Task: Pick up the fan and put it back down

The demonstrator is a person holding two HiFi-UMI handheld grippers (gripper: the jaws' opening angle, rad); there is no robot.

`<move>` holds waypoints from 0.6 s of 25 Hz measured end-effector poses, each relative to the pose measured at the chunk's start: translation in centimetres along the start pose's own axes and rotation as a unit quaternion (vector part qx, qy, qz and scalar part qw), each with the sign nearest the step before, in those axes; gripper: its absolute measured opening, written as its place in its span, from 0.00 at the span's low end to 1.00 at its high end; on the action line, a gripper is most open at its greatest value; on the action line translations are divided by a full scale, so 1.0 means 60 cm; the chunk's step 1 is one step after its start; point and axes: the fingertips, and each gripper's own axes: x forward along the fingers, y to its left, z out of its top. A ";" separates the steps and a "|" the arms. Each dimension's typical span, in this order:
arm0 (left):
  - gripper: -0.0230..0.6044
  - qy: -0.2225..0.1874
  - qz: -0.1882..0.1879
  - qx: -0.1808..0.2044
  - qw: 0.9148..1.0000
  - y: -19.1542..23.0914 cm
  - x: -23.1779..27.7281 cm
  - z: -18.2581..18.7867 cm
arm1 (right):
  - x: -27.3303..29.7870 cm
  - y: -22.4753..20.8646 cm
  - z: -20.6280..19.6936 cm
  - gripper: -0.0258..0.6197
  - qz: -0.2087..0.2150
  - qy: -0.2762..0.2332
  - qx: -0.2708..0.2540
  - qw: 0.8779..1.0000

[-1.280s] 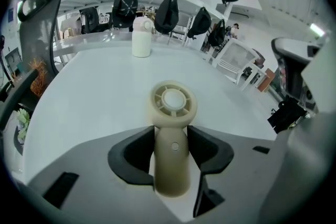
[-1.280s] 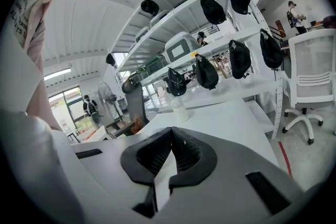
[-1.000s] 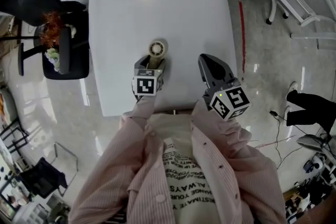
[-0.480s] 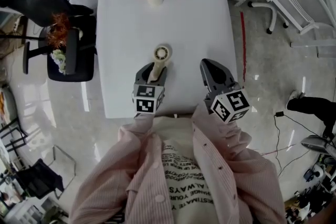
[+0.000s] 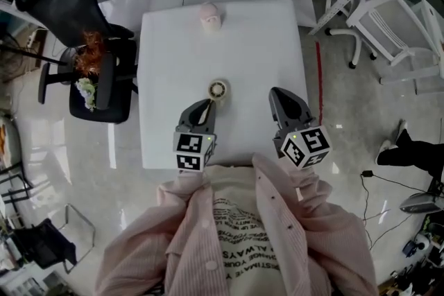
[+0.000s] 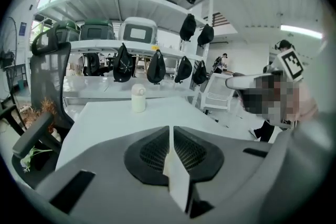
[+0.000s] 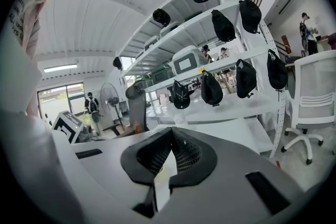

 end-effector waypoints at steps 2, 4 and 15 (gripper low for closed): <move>0.07 -0.015 -0.001 -0.004 1.000 0.000 -0.015 0.017 | -0.002 -0.001 0.011 0.04 -0.001 -0.004 -0.006 1.000; 0.06 -0.033 -0.003 -0.009 0.999 0.001 -0.029 0.037 | -0.004 -0.001 0.023 0.04 0.000 -0.013 -0.008 1.000; 0.04 -0.137 -0.024 -0.005 0.990 0.010 -0.098 0.156 | -0.015 0.000 0.100 0.04 0.004 -0.059 -0.027 0.998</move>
